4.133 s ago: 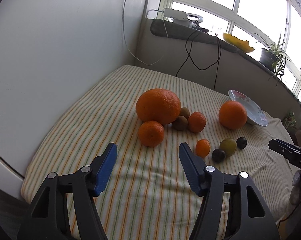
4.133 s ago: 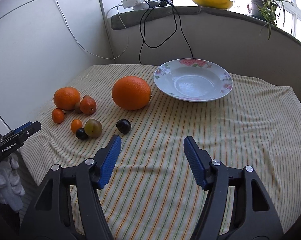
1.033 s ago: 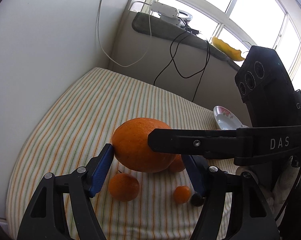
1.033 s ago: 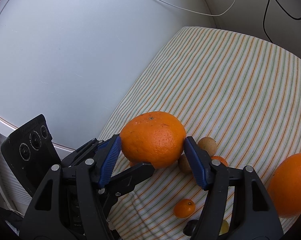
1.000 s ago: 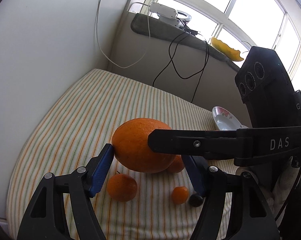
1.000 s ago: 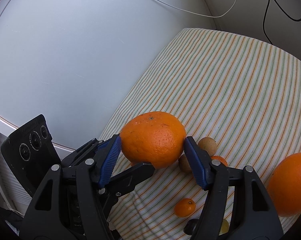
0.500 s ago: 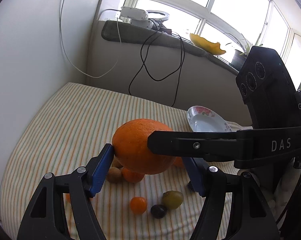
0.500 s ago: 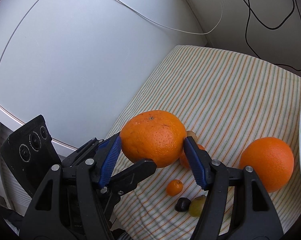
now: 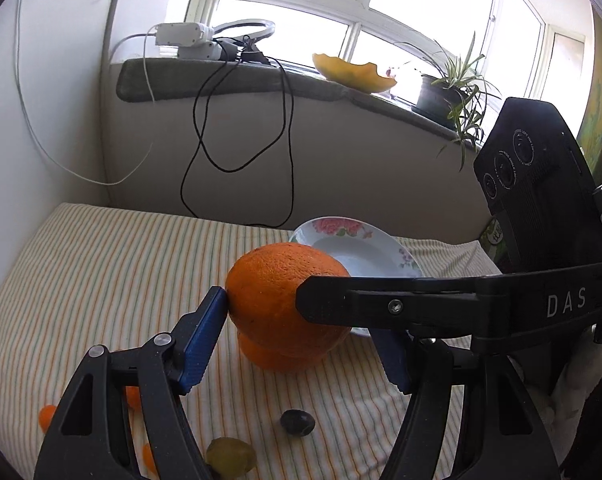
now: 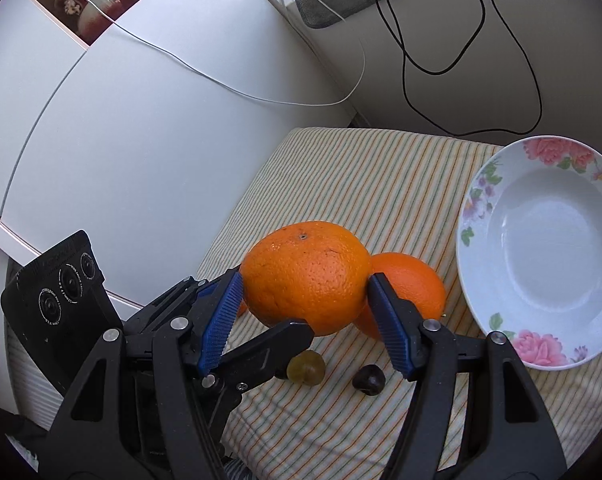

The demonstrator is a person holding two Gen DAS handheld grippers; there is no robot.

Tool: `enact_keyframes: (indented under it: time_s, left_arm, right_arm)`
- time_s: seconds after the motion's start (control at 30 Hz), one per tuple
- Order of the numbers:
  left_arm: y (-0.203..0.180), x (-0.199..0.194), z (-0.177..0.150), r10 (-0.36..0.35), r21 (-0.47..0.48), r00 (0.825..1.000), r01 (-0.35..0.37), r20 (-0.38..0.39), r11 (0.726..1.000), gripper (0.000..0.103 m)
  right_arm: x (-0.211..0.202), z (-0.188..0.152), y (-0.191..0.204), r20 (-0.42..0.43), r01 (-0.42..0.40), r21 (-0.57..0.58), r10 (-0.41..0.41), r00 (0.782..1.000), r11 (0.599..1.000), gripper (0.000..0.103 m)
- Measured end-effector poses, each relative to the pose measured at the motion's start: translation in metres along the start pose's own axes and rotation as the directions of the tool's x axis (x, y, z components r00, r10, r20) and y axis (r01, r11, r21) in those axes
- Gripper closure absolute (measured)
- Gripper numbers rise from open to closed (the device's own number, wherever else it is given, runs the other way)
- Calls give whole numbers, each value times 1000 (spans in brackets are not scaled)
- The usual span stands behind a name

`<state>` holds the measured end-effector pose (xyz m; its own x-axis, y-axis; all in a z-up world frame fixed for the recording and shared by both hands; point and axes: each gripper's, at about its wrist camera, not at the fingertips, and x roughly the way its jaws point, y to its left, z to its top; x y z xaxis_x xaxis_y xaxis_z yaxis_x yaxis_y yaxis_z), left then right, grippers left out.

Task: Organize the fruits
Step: 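Lift the orange with the right gripper and lower it into the white bowl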

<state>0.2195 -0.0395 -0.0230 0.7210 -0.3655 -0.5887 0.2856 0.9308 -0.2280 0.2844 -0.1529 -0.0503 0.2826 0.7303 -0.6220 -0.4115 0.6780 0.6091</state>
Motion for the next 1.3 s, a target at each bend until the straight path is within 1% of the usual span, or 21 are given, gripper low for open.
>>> enact_keyframes:
  time_s: [0.03,0.1,0.17,0.27,0.37,0.5,0.63,0.8,1.0,1.17,1.3]
  left_arm:
    - [-6,2,1,26,31,1000,-26,6,999,35]
    - [-12,5,2,46,64,999,-47,13,997,35]
    - [-13,5,3,57,74,998,-57,10,996,35]
    - [-13,4,5,57,64,998,-58,5,996,35]
    - [-17,1,4,63,73,998,-63,10,995,35]
    - [-26,2,8,47,83,999,-48,9,995,35]
    - [-40,9,11,31,105,999,-32,14,994,35]
    - [-55,30,15,-3,118,1000,4,-8,993,35]
    - [-63,62,17,-31,118,998,37,-59,992,35]
    - [-69,88,17,-48,112,993,59,-104,992,35]
    - [-73,101,12,-54,113,990,70,-133,991,35]
  right_arm:
    - [-5,0,-4,7,2,2,-2,1000,1000,35]
    - [-11,-4,-7,20,9,8,-10,1000,1000,35]
    - [-19,1,-17,16,-24,41,23,1000,999,35]
    - [-21,1,-27,23,-73,84,71,997,994,36]
    - [-18,4,-33,42,-94,99,90,995,991,35]
    - [-23,3,-36,65,-113,104,107,992,988,35]
    - [-33,4,-35,80,-93,93,86,993,991,35]
    - [-51,5,-47,102,-58,95,49,994,994,35]
    - [-63,4,-79,115,-27,131,12,993,991,35]
    - [-65,4,-108,120,-8,168,-12,993,986,35]
    - [-63,5,-127,119,9,196,-33,992,981,35]
